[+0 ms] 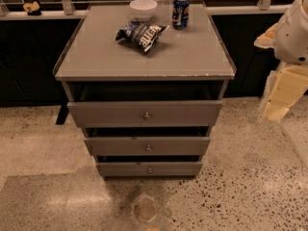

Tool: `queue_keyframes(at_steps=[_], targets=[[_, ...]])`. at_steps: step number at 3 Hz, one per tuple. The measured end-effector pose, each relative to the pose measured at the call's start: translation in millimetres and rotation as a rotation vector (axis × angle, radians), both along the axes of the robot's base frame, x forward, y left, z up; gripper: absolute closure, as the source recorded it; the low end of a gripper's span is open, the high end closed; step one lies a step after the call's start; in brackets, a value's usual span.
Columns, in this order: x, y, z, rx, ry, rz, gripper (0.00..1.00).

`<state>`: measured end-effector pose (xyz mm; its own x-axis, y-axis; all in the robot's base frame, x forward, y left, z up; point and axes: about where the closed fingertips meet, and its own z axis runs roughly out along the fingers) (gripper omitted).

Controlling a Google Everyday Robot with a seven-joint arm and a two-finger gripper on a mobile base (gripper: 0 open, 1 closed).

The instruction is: Open bottom drawer

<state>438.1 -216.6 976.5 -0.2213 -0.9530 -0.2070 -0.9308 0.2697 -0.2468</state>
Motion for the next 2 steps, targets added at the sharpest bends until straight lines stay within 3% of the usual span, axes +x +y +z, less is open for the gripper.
queue_keyframes(at_steps=[2], targets=[[-31.6,-7.6,-22.2,-0.009,-0.02,-0.028,0.0]])
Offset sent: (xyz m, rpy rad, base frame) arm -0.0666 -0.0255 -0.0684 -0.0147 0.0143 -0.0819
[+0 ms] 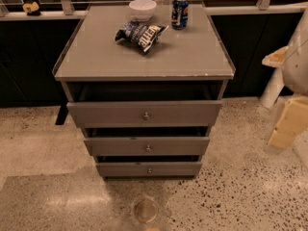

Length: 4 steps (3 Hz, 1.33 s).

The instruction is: Open bottom drawer

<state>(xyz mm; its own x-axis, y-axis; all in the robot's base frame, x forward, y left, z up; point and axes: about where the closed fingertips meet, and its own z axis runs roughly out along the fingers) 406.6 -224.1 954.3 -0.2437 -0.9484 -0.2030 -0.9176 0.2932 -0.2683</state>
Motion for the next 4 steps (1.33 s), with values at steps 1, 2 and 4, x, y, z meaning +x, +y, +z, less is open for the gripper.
queue_keyframes(at_steps=[1,2,4], targets=[[-32.9,-11.9,-42.2,0.011,0.024,-0.046,0.0],[-64.0,-21.9,-98.1,0.038,0.079,-0.095,0.0],[-105.1,-28.1,-205.3,0.025,0.142,-0.18,0.0]])
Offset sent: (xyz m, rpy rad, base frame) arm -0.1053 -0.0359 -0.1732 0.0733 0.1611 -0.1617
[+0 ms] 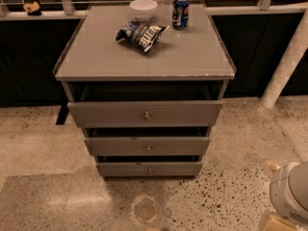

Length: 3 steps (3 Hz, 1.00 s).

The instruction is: Open bottom drawer

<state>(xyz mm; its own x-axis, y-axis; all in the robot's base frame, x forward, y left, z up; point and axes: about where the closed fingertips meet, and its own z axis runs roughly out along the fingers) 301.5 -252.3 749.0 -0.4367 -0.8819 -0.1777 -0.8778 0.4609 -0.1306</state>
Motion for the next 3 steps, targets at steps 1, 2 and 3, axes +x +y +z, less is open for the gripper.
queue_keyframes(at_steps=[1,2,3], targets=[[-1.9,0.2,-46.9,-0.02,-0.004,-0.014,0.0],[-1.9,0.2,-46.9,-0.02,-0.004,-0.014,0.0],[-3.2,1.8,-46.7,-0.022,-0.004,0.007,0.0]])
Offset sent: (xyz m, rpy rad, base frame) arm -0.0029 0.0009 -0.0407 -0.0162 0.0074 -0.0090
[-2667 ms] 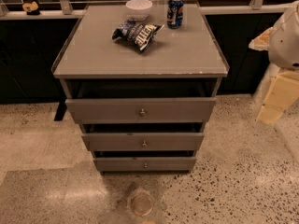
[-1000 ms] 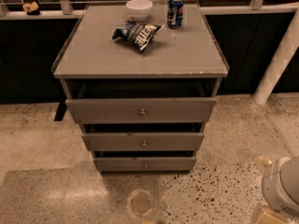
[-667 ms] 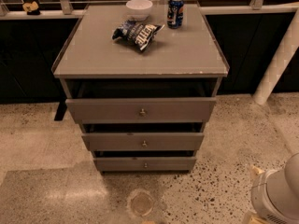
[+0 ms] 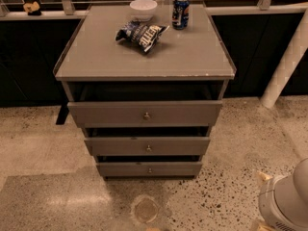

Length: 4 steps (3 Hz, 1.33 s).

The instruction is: Open bottom drawer

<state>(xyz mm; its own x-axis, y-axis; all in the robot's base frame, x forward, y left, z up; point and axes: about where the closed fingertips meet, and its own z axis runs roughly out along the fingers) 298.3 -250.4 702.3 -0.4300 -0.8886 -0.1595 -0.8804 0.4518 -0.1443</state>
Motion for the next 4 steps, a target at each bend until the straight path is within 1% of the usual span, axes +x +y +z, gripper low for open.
queue_keyframes(at_steps=[1,2,3,4], targets=[[-8.2,0.7,-19.1,-0.001,0.005,0.076,0.0],[-15.4,-4.6,-62.5,0.006,0.038,0.194,0.0],[-17.0,-3.6,-110.6,-0.01,0.079,0.283,0.0],[-8.4,0.7,-159.4,-0.046,0.099,0.325,0.0]])
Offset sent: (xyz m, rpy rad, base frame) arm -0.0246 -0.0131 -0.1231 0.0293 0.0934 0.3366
